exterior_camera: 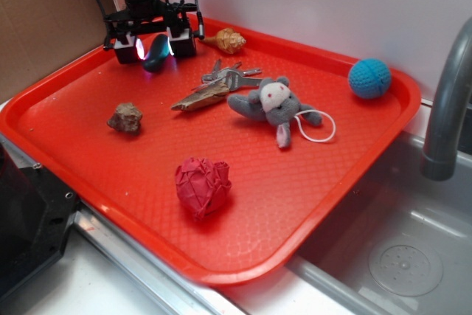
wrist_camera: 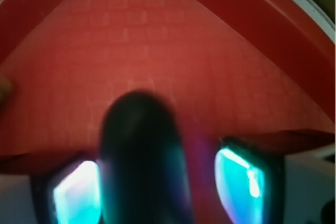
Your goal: Grab the plastic pickle.
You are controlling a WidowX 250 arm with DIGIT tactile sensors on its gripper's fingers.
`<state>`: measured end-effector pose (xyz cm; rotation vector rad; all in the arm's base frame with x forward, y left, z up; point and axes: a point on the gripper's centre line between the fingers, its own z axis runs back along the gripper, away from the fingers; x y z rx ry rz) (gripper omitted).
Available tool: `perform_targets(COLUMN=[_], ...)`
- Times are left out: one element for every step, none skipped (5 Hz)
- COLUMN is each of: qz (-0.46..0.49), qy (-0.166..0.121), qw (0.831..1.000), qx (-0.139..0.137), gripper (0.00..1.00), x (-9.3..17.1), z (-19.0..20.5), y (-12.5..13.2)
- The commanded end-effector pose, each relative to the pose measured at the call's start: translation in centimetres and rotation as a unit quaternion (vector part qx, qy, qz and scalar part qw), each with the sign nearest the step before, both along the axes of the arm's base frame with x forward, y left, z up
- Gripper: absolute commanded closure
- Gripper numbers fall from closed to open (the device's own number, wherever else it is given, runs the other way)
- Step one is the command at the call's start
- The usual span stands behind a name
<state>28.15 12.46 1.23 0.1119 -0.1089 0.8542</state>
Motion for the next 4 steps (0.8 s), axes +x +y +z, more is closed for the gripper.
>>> perform_targets(qz=[-0.056, -0.164, -0.267, -0.323], qy=[0.035, 0.030, -0.018, -0.043], qw=[0.996, 0.982, 0.958, 0.940], qx=[-0.056, -0.087, -0.100, -0.105], gripper=[1.00, 1.00, 1.00, 1.00], x=[-3.4, -7.0, -10.7, -11.4], z=[3.6, 8.5, 13.1, 17.9], y=[0.2, -1.7, -3.3, -4.8])
